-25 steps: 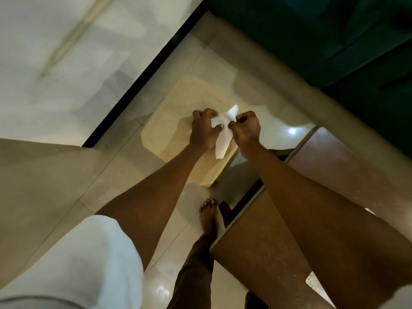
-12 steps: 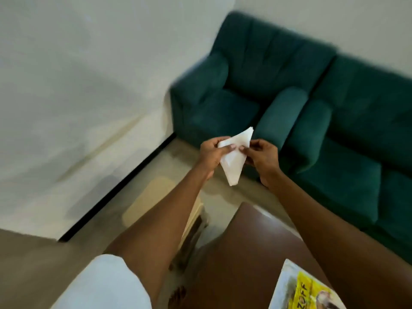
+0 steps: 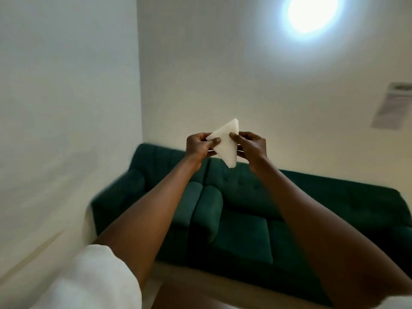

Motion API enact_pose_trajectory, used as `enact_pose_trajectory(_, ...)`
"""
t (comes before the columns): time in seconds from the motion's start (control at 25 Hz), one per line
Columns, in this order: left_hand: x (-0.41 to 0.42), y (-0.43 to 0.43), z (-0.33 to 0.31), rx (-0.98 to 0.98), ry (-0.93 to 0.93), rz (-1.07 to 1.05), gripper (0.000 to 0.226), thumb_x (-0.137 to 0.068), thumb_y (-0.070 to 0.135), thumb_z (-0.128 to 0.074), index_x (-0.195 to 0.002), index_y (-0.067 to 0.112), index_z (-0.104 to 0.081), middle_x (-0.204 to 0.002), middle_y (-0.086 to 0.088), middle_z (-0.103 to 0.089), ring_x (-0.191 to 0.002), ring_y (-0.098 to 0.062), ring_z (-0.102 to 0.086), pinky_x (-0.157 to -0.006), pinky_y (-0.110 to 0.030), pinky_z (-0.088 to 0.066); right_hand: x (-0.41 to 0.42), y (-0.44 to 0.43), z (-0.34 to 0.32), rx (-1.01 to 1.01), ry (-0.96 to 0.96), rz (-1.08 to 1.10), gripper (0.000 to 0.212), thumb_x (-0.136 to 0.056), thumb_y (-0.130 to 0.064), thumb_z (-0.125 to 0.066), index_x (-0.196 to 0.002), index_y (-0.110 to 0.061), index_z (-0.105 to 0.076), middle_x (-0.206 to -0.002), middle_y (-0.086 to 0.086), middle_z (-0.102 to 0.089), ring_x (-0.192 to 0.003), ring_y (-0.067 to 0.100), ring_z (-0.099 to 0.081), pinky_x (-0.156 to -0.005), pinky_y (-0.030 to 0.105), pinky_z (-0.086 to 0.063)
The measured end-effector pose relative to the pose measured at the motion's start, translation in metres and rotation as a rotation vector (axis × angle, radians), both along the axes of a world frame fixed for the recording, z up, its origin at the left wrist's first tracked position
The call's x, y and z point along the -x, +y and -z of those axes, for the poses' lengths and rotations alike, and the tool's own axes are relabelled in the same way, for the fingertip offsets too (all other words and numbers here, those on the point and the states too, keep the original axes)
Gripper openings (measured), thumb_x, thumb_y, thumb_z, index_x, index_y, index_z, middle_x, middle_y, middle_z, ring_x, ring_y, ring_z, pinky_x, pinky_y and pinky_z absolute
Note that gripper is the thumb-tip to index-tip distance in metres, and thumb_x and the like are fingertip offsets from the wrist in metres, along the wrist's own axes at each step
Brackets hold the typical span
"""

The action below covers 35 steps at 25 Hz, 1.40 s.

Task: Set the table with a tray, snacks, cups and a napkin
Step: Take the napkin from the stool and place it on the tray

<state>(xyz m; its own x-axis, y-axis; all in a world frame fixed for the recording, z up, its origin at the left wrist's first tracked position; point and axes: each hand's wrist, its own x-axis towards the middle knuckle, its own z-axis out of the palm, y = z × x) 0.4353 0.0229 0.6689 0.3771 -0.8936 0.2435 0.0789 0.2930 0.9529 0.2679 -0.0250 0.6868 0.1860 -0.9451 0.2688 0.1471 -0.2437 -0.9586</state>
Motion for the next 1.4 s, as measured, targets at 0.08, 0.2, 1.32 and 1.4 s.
enact_pose_trajectory(0.08, 0.058, -0.002, -0.03, 0.051, -0.01, 0.034, 0.018, -0.087, 0.004, -0.078, -0.104, 0.005, -0.073, -0.1, -0.007, -0.076, -0.088, -0.021, -0.076, -0.063, -0.028, -0.063, 0.061, 0.004, -0.021, 0.037, 0.019, 0.031, 0.041, -0.083, -0.014, -0.084, -0.117, 0.003, -0.071, -0.113, 0.017, -0.075, -0.099, 0.034, -0.075, -0.078, 0.045, -0.065)
enact_pose_trajectory(0.2, 0.13, -0.01, -0.048, 0.058, -0.006, 0.047, 0.011, -0.088, 0.005, -0.078, -0.098, 0.003, -0.074, -0.096, -0.009, -0.077, -0.088, -0.026, -0.077, -0.065, -0.033, -0.065, 0.138, 0.007, -0.032, 0.068, 0.028, 0.069, 0.036, -0.084, -0.01, -0.083, -0.114, 0.007, -0.071, -0.113, 0.021, -0.074, -0.101, 0.036, -0.074, -0.077, 0.044, -0.065)
enact_pose_trajectory(1.32, 0.325, 0.062, 0.63, -1.085, 0.045, 0.153, 0.028, -0.089, -0.002, -0.075, -0.115, -0.011, -0.069, -0.099, -0.026, -0.072, -0.072, -0.027, -0.067, -0.073, -0.038, -0.062, 0.354, 0.087, 0.673, -1.03, 0.337, 0.23, 0.007, -0.094, -0.002, -0.07, -0.092, -0.008, -0.068, -0.105, 0.018, -0.073, -0.093, 0.033, -0.07, -0.083, 0.051, -0.061)
enact_pose_trajectory(1.4, 0.322, 0.079, 0.655, -1.129, -0.035, 0.165, 0.028, -0.089, -0.001, -0.075, -0.115, -0.01, -0.071, -0.104, -0.03, -0.074, -0.075, -0.029, -0.068, -0.074, -0.04, -0.063, 0.361, 0.113, 0.72, -1.053, 0.396, 0.278, 0.006, -0.094, -0.004, -0.071, -0.099, -0.005, -0.069, -0.116, 0.022, -0.072, -0.102, 0.036, -0.072, -0.091, 0.057, -0.059)
